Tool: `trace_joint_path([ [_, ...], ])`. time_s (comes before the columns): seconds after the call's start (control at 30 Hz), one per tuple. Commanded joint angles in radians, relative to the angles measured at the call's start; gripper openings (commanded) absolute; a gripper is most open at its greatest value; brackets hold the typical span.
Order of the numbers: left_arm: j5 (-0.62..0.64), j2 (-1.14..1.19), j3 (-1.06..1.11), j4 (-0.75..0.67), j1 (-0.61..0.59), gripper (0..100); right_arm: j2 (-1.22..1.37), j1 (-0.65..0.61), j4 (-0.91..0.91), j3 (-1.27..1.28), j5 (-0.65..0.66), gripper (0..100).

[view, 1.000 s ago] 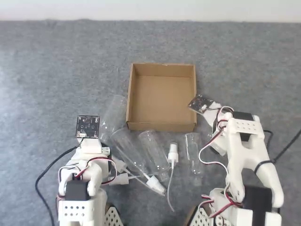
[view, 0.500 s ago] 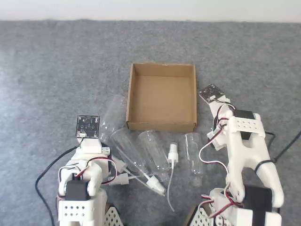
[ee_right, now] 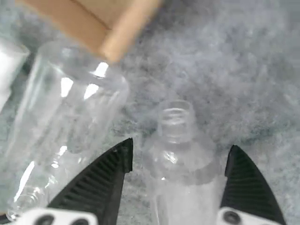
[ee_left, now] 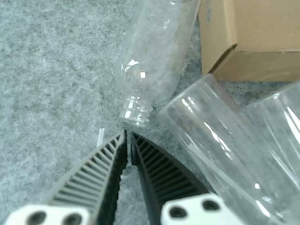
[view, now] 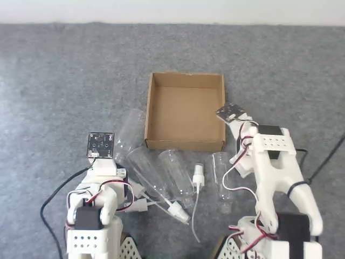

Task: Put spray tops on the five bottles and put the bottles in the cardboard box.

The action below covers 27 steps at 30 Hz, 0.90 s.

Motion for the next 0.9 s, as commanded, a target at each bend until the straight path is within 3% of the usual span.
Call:
trace_joint_path([
  [0.0,-0.002,-0.017,-0.013,0.005,-0.003,1,0.002,-0.016,0.002,-0.064,0.058,28.2],
  [0.4,-0.002,-0.017,-0.013,0.005,-0.003,1,0.002,0.016,0.005,-0.068,0.157,28.0],
  [0.6,-0.002,-0.017,-0.013,0.005,-0.003,1,0.002,0.035,0.010,-0.068,0.169,18.0],
  [0.87,-0.002,-0.017,-0.013,0.005,-0.003,1,0.004,0.039,0.012,-0.061,0.189,19.5],
])
